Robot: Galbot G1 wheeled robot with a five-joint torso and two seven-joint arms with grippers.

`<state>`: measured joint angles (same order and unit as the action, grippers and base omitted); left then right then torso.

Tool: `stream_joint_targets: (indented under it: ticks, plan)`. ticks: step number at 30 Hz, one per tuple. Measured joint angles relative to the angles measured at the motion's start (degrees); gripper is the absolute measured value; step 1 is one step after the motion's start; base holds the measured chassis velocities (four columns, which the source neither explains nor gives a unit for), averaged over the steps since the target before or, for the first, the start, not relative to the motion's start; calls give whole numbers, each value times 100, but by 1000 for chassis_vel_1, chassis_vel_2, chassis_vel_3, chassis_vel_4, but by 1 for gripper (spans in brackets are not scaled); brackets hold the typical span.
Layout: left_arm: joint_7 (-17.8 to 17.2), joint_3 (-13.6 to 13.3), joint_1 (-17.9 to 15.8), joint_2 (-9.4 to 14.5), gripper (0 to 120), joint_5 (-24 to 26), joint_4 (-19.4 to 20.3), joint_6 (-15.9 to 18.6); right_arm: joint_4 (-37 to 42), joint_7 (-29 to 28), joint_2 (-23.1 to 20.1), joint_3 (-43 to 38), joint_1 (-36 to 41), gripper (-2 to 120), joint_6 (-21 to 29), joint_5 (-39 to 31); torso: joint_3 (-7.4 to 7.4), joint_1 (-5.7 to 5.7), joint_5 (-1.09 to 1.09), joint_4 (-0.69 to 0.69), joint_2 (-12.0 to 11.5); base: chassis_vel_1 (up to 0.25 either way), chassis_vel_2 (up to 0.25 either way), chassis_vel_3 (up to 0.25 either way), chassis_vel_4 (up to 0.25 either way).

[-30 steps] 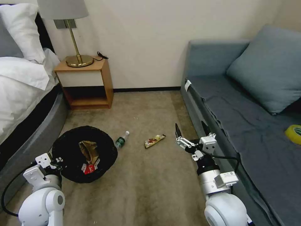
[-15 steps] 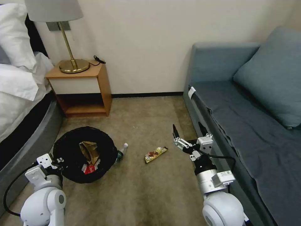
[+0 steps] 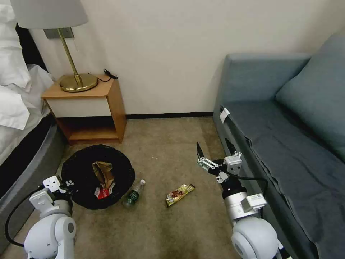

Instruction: Pick up the trash bin, then pick up the garbage on the floor and place it into the trash bin.

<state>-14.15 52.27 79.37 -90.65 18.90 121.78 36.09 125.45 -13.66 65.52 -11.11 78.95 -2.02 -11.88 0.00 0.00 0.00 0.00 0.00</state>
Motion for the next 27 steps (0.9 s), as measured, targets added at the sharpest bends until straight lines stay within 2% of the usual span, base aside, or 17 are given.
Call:
stream_joint_targets:
  ticks: [5,9,13,14,18,19,24,27]
  plan:
    - [-1,-8,-37,20,3,14,-41,7,-353,16,-173,194,-348,100,116,-110,-1,0,0,-1,0,0,0,0,0]
    - [2,-8,-52,63,3,20,-76,8,-733,339,-498,297,-772,100,132,-51,0,0,0,0,0,0,0,0,0]
    - [5,-25,-95,80,3,25,-88,15,-1694,1027,-1296,847,-1794,100,9,294,0,0,1,0,0,0,0,0,0]
    - [5,-25,-95,80,3,25,-88,15,-1694,1027,-1296,847,-1794,100,9,294,0,0,1,0,0,0,0,0,0]
    - [29,-62,-72,67,3,19,-113,11,-2807,1703,-1578,1562,-2610,100,-477,1112,0,0,1,0,0,0,0,0,0]
    - [29,-62,-72,67,3,19,-113,11,-2807,1703,-1578,1562,-2610,100,-477,1112,0,0,1,0,0,0,0,0,0]
    - [84,-80,-72,62,3,2,-189,-48,-3988,2435,-1449,2249,-3486,100,-704,2479,0,0,1,-1,0,0,0,0,0]
    - [97,-84,-77,56,3,-5,-214,-65,-4307,2515,-1382,2454,-3786,100,-837,2759,0,0,-1,0,0,0,0,0,0]
